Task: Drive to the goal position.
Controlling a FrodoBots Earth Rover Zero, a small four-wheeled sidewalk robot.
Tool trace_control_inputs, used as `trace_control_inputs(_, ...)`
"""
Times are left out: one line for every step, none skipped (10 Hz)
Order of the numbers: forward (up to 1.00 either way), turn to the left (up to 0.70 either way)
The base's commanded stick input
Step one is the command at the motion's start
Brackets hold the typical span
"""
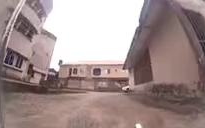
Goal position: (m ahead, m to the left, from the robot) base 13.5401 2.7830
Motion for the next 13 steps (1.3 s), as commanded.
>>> trace_control_inputs(0.84, 0.03)
trace_control_inputs(0.84, 0.03)
trace_control_inputs(0.84, 0.03)
trace_control_inputs(0.84, 0.03)
trace_control_inputs(0.84, 0.03)
trace_control_inputs(0.84, 0.03)
trace_control_inputs(0.84, 0.03)
trace_control_inputs(0.84, 0.03)
trace_control_inputs(0.84, 0.03)
trace_control_inputs(0.84, 0.03)
trace_control_inputs(0.84, 0.03)
trace_control_inputs(0.84, 0.03)
trace_control_inputs(0.84, 0.03)
